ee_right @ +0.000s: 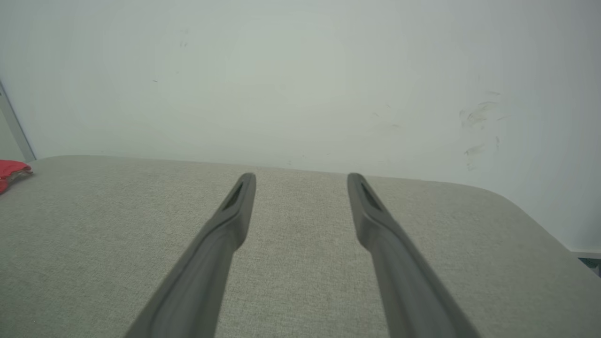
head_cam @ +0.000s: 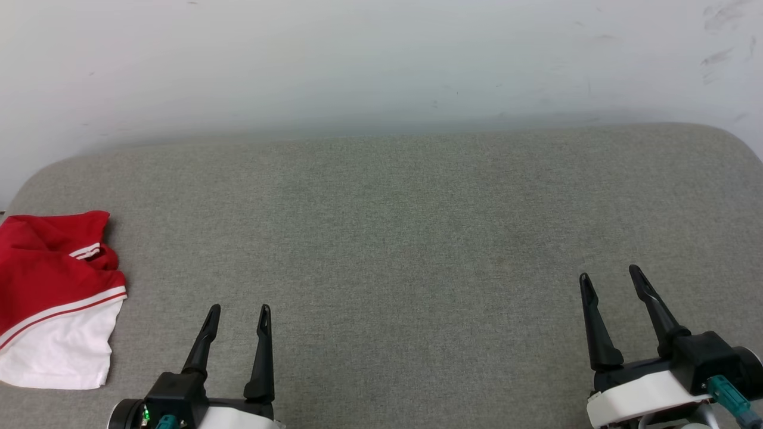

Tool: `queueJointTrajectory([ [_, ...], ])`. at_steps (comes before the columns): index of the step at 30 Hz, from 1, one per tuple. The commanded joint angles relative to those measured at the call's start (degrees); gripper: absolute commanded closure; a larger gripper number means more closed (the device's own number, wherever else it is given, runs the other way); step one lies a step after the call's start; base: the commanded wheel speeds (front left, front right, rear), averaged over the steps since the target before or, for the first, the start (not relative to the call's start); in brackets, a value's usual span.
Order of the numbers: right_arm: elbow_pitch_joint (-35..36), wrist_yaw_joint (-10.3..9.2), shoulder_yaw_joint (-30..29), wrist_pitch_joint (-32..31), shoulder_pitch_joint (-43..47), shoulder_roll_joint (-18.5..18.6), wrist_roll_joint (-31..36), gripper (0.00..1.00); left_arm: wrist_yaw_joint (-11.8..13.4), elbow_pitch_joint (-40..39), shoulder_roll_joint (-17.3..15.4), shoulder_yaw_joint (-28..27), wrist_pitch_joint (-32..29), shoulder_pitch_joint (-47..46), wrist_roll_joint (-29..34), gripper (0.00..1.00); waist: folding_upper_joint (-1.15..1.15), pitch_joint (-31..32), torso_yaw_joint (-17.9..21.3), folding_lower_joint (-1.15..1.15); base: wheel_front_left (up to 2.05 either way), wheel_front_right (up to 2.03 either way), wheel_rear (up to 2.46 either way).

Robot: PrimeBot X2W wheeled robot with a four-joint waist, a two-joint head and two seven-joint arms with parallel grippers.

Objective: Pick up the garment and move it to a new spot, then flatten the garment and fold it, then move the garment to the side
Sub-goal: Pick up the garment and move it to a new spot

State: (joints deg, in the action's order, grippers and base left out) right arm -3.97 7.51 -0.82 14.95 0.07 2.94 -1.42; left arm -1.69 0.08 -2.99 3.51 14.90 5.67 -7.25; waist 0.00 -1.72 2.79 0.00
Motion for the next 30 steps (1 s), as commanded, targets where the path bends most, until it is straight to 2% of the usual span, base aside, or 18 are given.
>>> queueJointTrajectory([
  [1, 0.1, -0.04, 0.1, 0.4, 0.7, -0.1, 0.3, 0.00, 0.1, -0.3, 0.1, 0.2, 0.4, 0.6, 0.3, 0.00, 0.00, 0.0, 0.0, 0.00, 0.00, 0.00, 0.00],
  [7, -0.2, -0.04, 0.5, 0.3, 0.8, -0.1, -0.9, 0.00, 0.4, -0.3, 0.2, 0.3, 0.3, 0.3, -0.5, 0.00, 0.00, 0.1, -0.7, 0.00, 0.00, 0.00, 0.00],
  [15, -0.7, -0.04, 1.7, 0.3, 1.3, -0.1, -2.1, 0.00, 1.0, -0.2, 0.1, -0.4, 0.3, 0.6, -0.9, 0.00, 0.00, 0.9, -4.1, 0.00, 0.00, 0.00, 0.00],
  [30, -1.6, -0.04, 5.3, 0.3, 3.1, -0.1, -4.0, 0.00, -0.2, 0.4, 0.2, -2.9, 0.3, 2.5, 0.5, 0.00, 0.00, 3.4, -15.6, 0.00, 0.00, 0.00, 0.00],
])
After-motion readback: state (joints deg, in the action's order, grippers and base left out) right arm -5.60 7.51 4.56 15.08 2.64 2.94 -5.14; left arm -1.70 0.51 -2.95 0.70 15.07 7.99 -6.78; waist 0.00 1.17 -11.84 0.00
